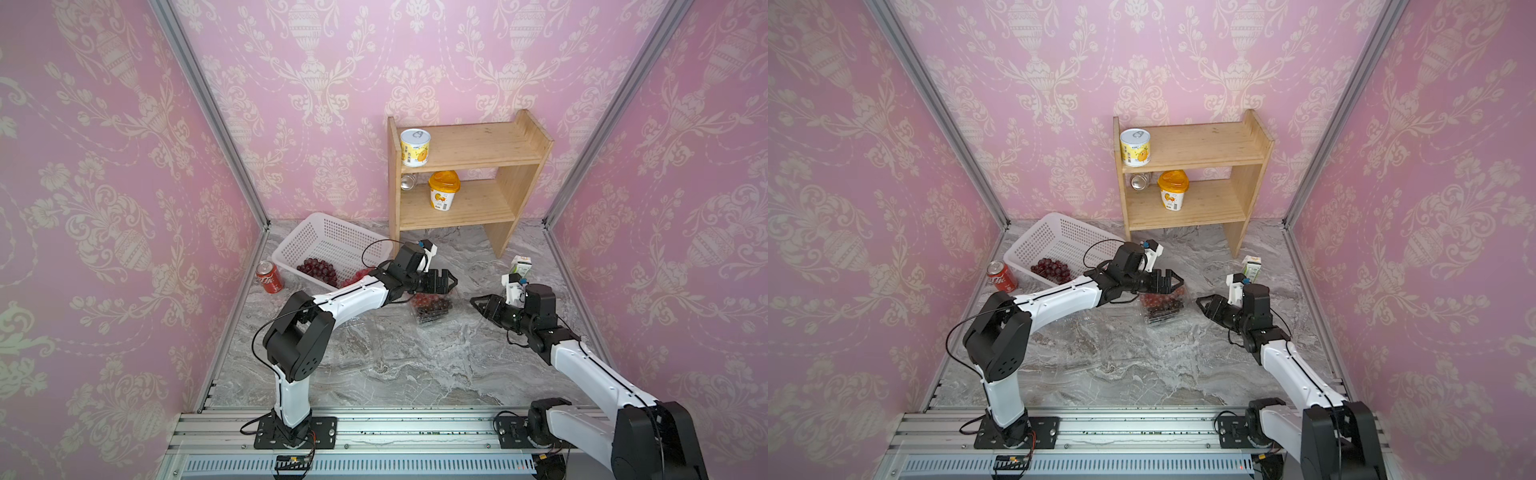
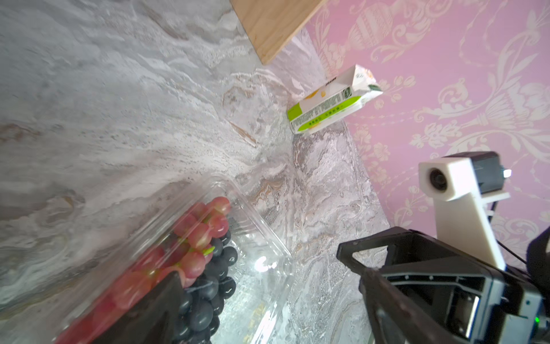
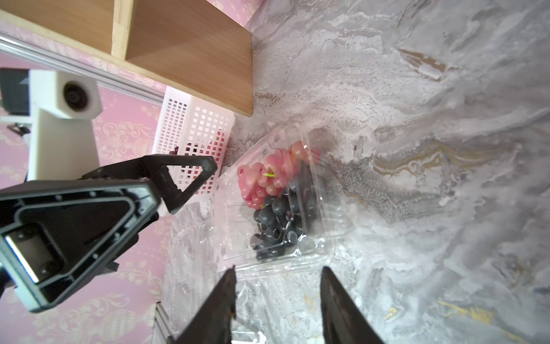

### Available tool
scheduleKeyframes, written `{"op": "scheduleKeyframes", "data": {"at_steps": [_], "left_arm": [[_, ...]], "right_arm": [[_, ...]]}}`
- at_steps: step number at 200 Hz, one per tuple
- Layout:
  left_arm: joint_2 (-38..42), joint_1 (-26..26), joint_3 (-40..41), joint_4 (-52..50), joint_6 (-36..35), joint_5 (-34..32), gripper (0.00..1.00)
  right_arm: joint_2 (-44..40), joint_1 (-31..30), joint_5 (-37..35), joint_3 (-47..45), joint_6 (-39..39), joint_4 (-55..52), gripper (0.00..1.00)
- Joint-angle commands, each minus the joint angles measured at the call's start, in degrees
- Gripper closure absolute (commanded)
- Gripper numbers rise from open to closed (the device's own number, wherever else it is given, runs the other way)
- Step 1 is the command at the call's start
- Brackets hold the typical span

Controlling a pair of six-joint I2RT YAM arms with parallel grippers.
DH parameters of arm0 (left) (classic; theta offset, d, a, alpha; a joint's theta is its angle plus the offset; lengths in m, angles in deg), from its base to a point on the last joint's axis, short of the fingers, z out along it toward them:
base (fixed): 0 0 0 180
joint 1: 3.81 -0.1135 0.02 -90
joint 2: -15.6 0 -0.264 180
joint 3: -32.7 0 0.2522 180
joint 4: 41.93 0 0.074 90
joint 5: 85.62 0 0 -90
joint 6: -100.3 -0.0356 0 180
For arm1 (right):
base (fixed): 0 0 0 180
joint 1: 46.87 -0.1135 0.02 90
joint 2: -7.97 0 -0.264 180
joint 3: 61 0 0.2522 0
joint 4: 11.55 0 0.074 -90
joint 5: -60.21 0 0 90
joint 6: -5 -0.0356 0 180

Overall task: Pack grapes into containers
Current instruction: Adjust the packing box at the center of the board.

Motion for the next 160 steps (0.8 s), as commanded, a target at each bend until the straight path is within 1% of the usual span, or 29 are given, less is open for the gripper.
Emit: {"op": "scheduleKeyframes", "data": {"at_steps": [1,19,31,41,54,62,79,99,129,160], "left_arm": [[6.57,-1.48,2.04,-3.27,-2.30,-3.11,0.05],[10.81,-2.15,6.67,-3.99,-0.73,-5.53,0.04],[13.27,-2.74,10.14,-5.31,1.05,-7.41,0.04],[14.94,-3.40,12.75,-6.43,2.83,-8.98,0.04],[16.49,-4.27,15.89,-7.67,4.72,-10.50,0.04],[17.12,-4.75,17.35,-8.50,6.10,-11.52,0.04],[17.21,-5.44,19.74,-8.76,8.61,-11.28,0.04],[16.16,-5.54,20.86,-8.62,11.01,-11.39,0.04],[12.61,-5.54,20.17,-8.05,13.26,-9.97,0.04],[9.25,-5.45,18.76,-5.06,14.26,-6.80,0.04]], "right_arm": [[-0.30,-2.21,-1.11,4.86,4.38,-8.95,0.39],[2.28,-6.61,-2.41,9.40,7.89,-12.02,0.28],[4.33,-9.02,-3.38,11.50,8.67,-12.51,0.21],[5.70,-9.67,-3.74,12.40,8.55,-11.75,0.16],[7.60,-9.88,-4.00,13.62,8.40,-11.32,0.05],[9.07,-10.12,-3.67,14.74,8.87,-11.50,0.01],[12.52,-11.05,-3.19,17.73,10.35,-13.11,0.00],[14.41,-11.66,-3.39,19.38,10.92,-13.48,0.00],[15.20,-11.69,-4.25,20.35,11.13,-13.65,0.00],[15.39,-11.73,-5.22,20.44,11.84,-14.54,0.00]]}}
